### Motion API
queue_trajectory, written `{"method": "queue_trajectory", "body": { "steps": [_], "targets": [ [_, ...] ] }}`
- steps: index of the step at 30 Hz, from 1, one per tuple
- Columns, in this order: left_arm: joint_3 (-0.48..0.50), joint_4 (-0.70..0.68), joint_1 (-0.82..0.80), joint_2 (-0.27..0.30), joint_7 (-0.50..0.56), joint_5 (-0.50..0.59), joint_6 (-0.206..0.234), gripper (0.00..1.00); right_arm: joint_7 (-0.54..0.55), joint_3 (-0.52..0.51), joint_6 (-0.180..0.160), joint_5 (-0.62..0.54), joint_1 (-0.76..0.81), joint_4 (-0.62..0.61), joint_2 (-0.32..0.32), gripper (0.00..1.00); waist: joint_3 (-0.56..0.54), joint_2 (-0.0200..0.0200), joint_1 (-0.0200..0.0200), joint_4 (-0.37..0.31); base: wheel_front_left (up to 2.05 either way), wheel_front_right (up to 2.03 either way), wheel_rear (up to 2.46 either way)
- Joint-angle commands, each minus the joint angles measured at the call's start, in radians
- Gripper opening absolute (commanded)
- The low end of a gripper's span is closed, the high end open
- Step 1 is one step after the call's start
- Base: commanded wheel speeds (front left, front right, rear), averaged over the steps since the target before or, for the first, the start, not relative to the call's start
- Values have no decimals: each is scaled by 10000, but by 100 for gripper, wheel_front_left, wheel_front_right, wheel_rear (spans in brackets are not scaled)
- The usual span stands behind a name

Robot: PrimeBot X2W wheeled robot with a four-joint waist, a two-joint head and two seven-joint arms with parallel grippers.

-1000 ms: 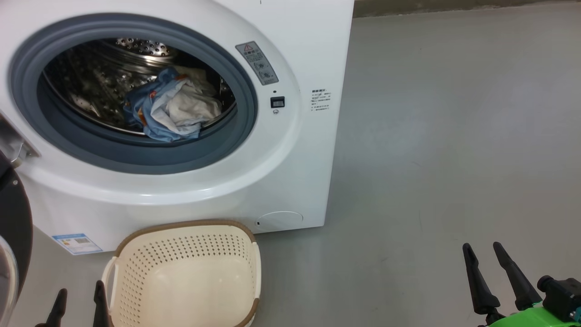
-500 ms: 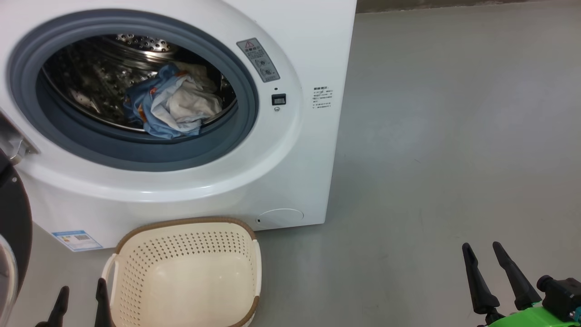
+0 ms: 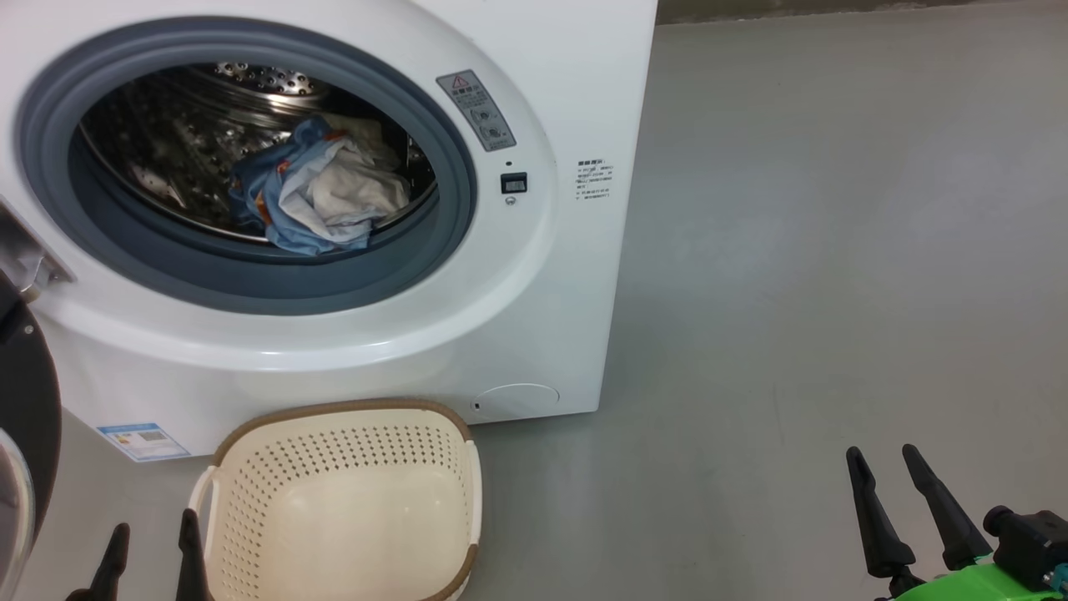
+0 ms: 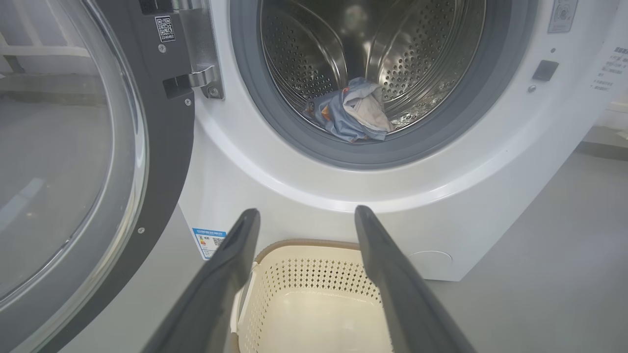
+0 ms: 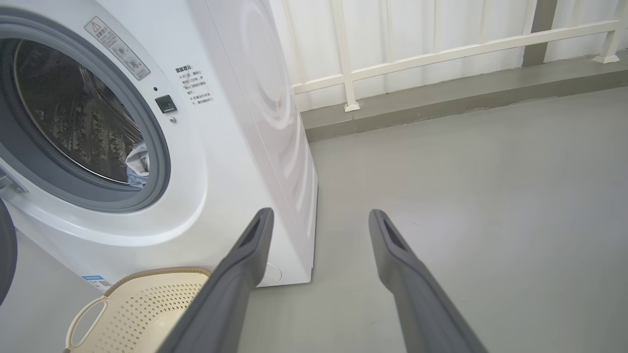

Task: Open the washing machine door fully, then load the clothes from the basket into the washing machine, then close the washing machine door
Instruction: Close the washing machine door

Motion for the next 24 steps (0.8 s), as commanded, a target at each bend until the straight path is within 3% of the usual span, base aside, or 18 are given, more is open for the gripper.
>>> {"method": "queue_trajectory", "body": {
  "steps": [1, 24],
  "targets": [
    [271, -249, -308, 195, -65, 7, -15, 100, -49, 239, 16, -15, -230, -221, -137, 100, -3, 0, 0, 6, 0, 0, 0],
    [244, -378, -270, 174, -65, 29, -15, 100, -49, 276, 16, -26, -231, -239, -92, 100, 57, 0, 0, 57, 0, 0, 0]
  ]
}}
